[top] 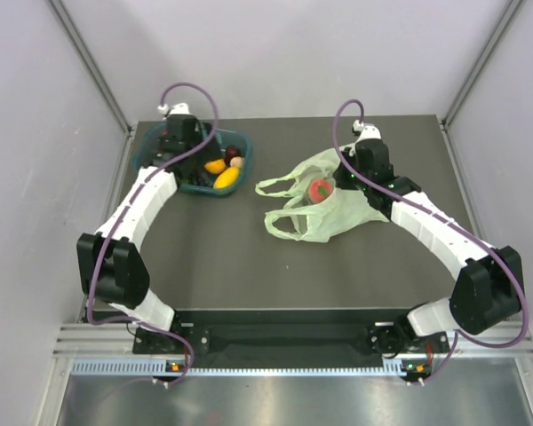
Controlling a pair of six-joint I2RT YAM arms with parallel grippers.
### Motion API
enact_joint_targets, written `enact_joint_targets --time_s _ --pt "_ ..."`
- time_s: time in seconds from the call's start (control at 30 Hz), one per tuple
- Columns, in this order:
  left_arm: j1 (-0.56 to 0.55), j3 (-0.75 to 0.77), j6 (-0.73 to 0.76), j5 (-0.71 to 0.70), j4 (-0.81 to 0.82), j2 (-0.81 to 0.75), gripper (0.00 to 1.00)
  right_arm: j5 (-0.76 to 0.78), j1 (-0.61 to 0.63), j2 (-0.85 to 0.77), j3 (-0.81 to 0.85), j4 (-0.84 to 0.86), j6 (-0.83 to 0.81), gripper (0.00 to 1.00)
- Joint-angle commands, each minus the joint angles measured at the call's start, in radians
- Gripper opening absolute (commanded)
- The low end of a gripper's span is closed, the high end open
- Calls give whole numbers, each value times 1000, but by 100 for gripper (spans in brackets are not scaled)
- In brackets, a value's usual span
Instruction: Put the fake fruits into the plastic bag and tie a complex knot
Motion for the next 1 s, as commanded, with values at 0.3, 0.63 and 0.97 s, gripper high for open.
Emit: enact_joint_targets --time_s 0.3,0.63,0.97 --pt "170 158 11 20 -72 287 80 -36 -8 -7 18 48 -15 0" --pt "177 298 0 -35 -125 494 68 -32 -10 -16 21 44 -25 0" --pt "199 399 0 7 -165 640 60 -29 -11 -30 23 36 -32 0"
